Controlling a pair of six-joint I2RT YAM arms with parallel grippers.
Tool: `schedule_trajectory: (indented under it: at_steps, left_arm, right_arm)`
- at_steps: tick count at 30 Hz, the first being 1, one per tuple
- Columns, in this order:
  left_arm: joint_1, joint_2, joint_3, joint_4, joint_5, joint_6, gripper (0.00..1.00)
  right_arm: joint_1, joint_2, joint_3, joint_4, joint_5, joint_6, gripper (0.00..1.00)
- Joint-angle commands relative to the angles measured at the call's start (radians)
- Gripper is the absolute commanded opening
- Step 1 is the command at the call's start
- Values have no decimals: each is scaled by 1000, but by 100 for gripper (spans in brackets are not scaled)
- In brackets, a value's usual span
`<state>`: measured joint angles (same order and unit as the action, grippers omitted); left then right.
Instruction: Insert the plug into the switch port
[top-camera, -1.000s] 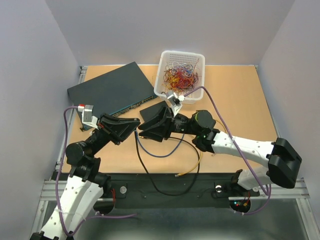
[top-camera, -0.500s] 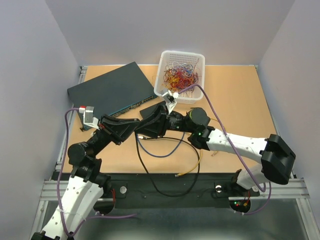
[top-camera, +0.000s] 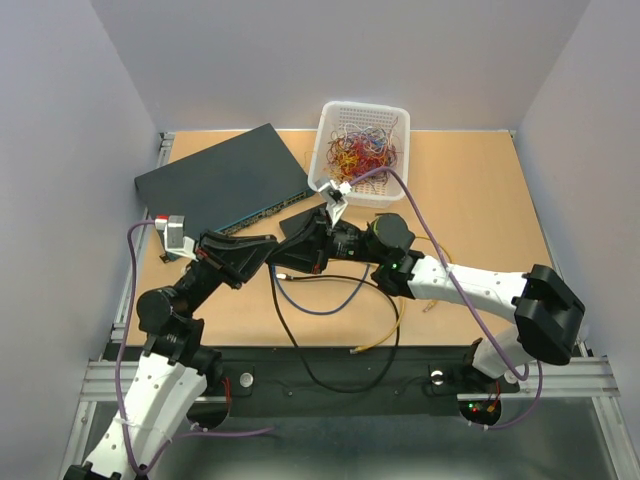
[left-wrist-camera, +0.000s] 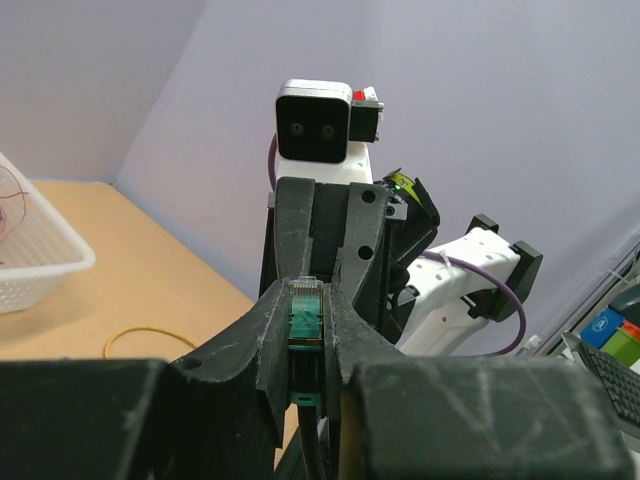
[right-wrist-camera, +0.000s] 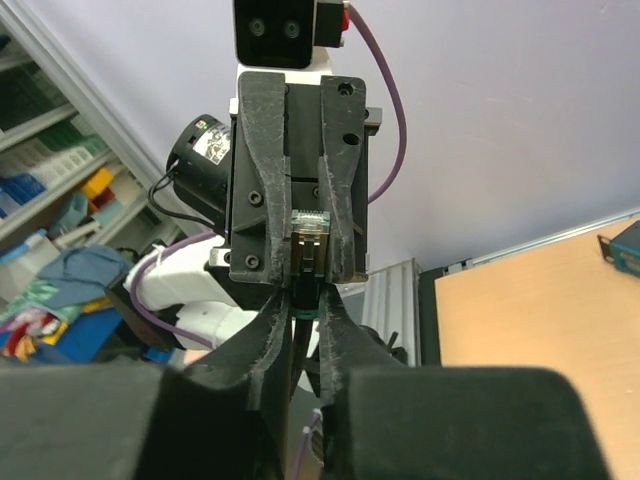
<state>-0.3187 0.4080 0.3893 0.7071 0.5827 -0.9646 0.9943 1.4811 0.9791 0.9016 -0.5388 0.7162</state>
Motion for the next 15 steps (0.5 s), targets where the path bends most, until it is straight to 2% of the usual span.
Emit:
schedule_trajectory:
  at_steps: [1, 2, 3, 5, 6, 7, 8, 9, 12, 15]
  left_arm:
    - [0, -9, -26, 42, -3, 7, 0]
    - [0, -8, -27, 34, -12, 10, 0]
    - [0, -6, -30, 11, -14, 15, 8]
    - [0, 0, -26, -18, -23, 43, 18]
    - [0, 3, -18, -56, -27, 53, 28]
    - [1, 6, -14, -75, -30, 69, 33]
    - [0, 9, -3, -113, -43, 93, 43]
    - [0, 9, 2, -132, -52, 107, 48]
    - [0, 26, 19, -197, -92, 147, 60]
    - [0, 43, 29, -242, -133, 165, 66]
  right_arm:
    - [3, 1, 40, 82, 2, -1, 5]
    - [3, -7, 38, 83, 6, -1, 1]
    - [3, -13, 26, 83, 19, -3, 0]
    - [3, -34, 9, 83, 33, -12, 1]
    - [3, -45, -15, 80, 54, -17, 0]
    - [3, -54, -26, 79, 63, -20, 0]
    - [-2, -74, -54, 73, 80, -27, 1]
    - [-2, -85, -54, 68, 88, -29, 0]
    - [-13, -131, -121, 46, 117, -41, 0]
    - [-23, -195, -195, -10, 164, -61, 1]
